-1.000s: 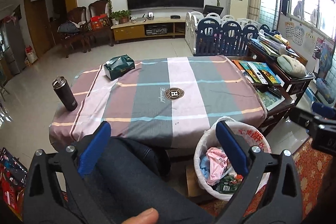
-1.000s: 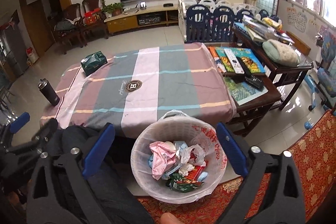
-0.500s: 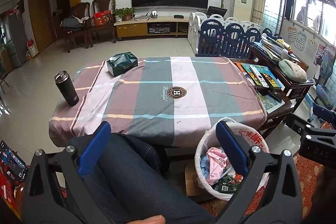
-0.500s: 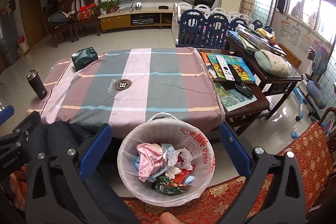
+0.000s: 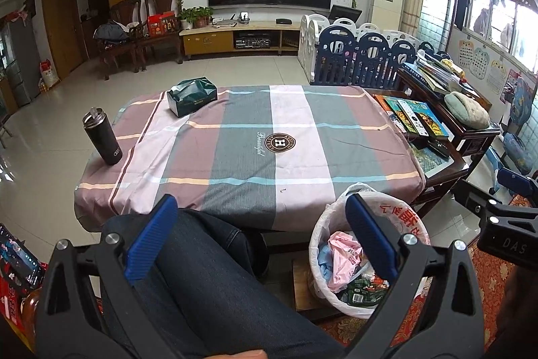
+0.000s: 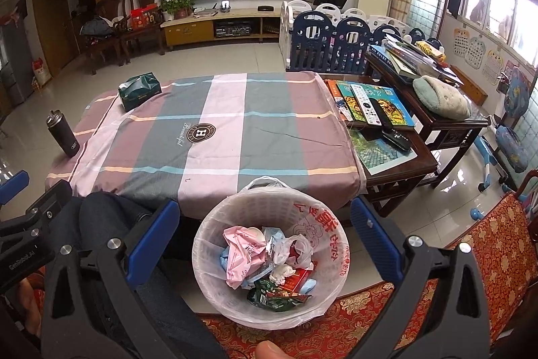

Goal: Collect trash

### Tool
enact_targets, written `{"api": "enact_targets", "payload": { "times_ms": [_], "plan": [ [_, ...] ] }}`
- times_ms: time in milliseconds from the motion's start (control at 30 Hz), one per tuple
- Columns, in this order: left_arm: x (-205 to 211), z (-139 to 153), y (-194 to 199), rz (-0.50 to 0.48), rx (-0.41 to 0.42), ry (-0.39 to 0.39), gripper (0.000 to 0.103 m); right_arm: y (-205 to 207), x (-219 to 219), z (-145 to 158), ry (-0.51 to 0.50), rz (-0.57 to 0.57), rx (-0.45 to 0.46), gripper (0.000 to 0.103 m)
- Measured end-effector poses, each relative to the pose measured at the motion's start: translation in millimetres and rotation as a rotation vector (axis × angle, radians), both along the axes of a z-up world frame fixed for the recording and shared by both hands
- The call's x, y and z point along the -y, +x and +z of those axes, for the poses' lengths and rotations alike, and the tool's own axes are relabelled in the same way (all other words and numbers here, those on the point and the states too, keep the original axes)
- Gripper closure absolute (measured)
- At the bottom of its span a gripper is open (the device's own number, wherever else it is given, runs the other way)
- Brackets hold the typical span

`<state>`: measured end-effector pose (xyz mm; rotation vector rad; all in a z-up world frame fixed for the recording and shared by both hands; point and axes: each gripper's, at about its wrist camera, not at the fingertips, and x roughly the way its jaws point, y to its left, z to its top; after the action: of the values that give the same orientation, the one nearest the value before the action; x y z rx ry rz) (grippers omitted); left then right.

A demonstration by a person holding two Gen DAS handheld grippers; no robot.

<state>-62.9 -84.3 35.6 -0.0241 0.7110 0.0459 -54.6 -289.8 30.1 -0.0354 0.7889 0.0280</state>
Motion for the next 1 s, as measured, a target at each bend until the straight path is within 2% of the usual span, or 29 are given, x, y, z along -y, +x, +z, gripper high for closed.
{"api": "enact_targets", "payload": {
  "times_ms": [1000],
  "plan": [
    [0.9,-5.2,4.6,-0.017,-0.028,-0.017,0.003,10.8,1.6,-15.4,0.023,-0.005,-0.062,0.004]
  ]
}}
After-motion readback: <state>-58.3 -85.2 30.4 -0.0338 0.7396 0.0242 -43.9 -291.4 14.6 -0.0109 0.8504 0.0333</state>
